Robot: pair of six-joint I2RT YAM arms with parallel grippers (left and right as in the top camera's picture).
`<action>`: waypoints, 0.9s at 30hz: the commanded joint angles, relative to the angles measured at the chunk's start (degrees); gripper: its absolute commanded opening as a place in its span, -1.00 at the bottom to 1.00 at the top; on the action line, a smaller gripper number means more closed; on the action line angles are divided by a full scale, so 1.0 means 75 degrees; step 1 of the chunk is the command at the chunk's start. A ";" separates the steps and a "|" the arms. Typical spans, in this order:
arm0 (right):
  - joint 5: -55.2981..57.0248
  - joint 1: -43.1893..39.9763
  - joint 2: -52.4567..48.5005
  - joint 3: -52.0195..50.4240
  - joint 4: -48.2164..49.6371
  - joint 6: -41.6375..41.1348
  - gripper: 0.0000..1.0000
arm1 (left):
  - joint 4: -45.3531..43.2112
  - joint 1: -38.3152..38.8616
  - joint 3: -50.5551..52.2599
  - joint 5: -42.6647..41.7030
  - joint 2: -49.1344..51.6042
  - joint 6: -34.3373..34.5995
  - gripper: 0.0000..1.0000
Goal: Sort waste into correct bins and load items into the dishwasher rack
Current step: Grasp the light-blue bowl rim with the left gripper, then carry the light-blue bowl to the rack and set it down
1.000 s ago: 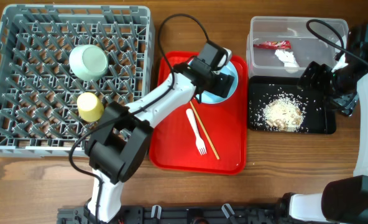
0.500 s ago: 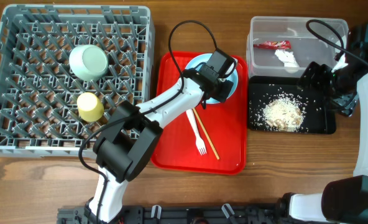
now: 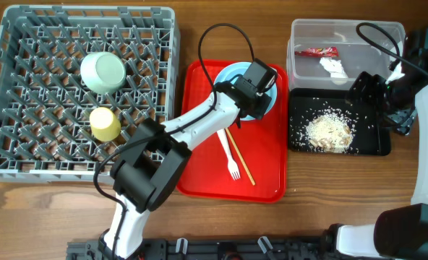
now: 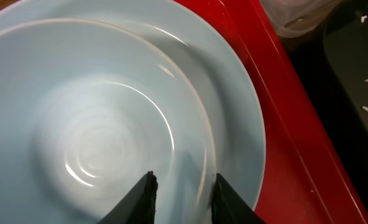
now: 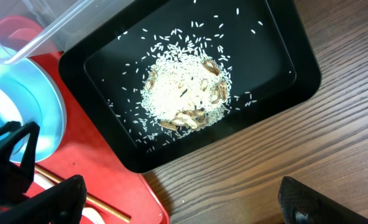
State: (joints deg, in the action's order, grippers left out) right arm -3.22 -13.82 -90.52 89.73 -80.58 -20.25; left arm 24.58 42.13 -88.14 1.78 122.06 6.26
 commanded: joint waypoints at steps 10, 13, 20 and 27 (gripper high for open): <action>-0.0099 -0.0017 0.0149 0.0125 -0.0015 0.0102 1.00 | -0.0111 0.0105 -0.0012 0.0181 0.0160 -0.0012 -0.92; -0.0099 -0.0017 0.0149 0.0125 -0.0017 0.0105 1.00 | -0.0169 0.0096 -0.0064 0.0184 -0.0073 -0.0015 -0.92; -0.0099 -0.0017 0.0149 0.0125 -0.0017 0.0102 0.99 | -0.0160 -0.0236 -0.0259 0.0175 -0.1440 -0.0009 -0.92; -0.0099 -0.0017 0.0149 0.0125 -0.0012 0.0102 0.99 | -0.0143 -0.1687 -0.0259 -0.0927 -0.3019 -0.0003 -0.92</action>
State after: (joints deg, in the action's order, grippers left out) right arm -3.42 -13.82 -90.52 89.73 -80.60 -20.25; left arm 23.73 35.97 -88.27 1.45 105.45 6.11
